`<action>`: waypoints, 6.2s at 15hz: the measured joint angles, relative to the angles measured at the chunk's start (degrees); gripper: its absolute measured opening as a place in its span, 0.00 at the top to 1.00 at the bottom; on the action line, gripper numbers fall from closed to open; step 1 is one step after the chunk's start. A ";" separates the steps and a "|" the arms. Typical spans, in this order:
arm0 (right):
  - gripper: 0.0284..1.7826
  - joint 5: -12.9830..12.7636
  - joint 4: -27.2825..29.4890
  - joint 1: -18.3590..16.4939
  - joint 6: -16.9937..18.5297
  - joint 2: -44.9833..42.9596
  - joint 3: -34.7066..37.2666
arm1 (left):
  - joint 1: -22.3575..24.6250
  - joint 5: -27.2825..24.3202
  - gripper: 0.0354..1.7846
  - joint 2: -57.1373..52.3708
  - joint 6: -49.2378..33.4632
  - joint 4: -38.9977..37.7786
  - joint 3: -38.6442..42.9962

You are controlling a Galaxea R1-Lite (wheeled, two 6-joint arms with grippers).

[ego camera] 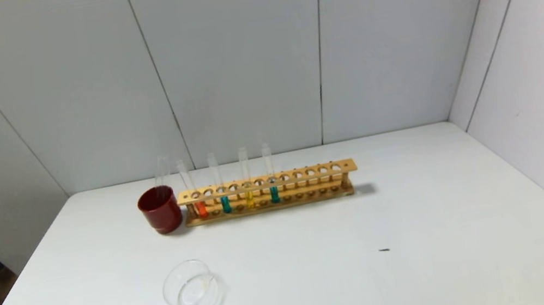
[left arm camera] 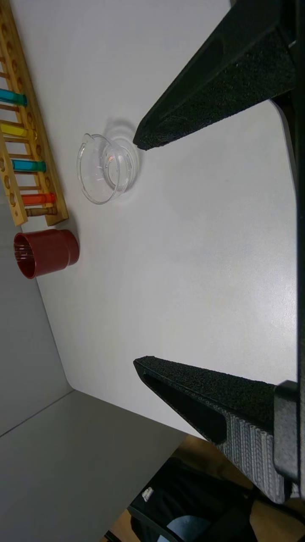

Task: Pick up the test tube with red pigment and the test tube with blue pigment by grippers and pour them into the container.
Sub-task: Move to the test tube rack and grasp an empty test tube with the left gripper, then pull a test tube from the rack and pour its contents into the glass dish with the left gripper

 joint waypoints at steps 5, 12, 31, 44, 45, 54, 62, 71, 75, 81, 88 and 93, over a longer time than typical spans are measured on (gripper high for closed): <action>0.02 0.02 -0.04 0.00 0.00 0.00 0.00 | 0.00 -0.09 0.04 0.00 0.15 0.00 0.00; 0.02 0.02 -0.04 0.00 -0.02 0.00 0.00 | -0.10 -3.17 0.04 0.00 -1.84 2.47 -3.72; 0.02 0.02 -0.04 0.00 -0.02 0.00 0.00 | -0.88 -19.57 0.04 70.02 -8.85 -23.59 -35.22; 0.02 0.00 -0.06 0.00 -0.02 0.00 0.00 | -4.07 -19.46 0.04 104.05 -11.35 -58.43 -35.55; 0.02 0.00 -0.04 0.00 -0.02 0.00 0.00 | -4.46 -19.46 0.04 105.03 -11.30 -58.59 -35.69; 0.02 0.02 -0.06 0.00 -0.02 0.00 0.00 | -5.90 -18.05 0.04 113.27 -11.50 -58.71 -40.79; 0.02 0.00 -0.06 0.00 -0.02 0.00 0.00 | -7.17 -16.68 0.04 119.32 -11.43 -58.19 -47.65; 0.02 0.02 -0.06 0.00 -0.02 0.00 0.00 | -8.13 -16.57 0.23 121.93 -11.37 -57.82 -50.47; 0.02 0.02 -0.04 0.00 -0.02 0.00 0.00 | -8.90 -15.74 0.63 122.49 -11.26 -57.84 -50.47; 0.02 0.02 -0.04 0.00 -0.02 0.00 0.00 | -9.17 -15.58 0.85 123.61 -11.15 -58.12 -50.69; 0.02 0.00 -0.06 0.00 -0.02 0.00 0.00 | -9.45 -15.41 0.85 123.50 -11.11 -57.62 -50.88; 0.02 0.00 -0.06 0.00 -0.02 0.00 0.00 | -10.08 -15.41 0.85 118.65 -11.11 -52.05 -52.22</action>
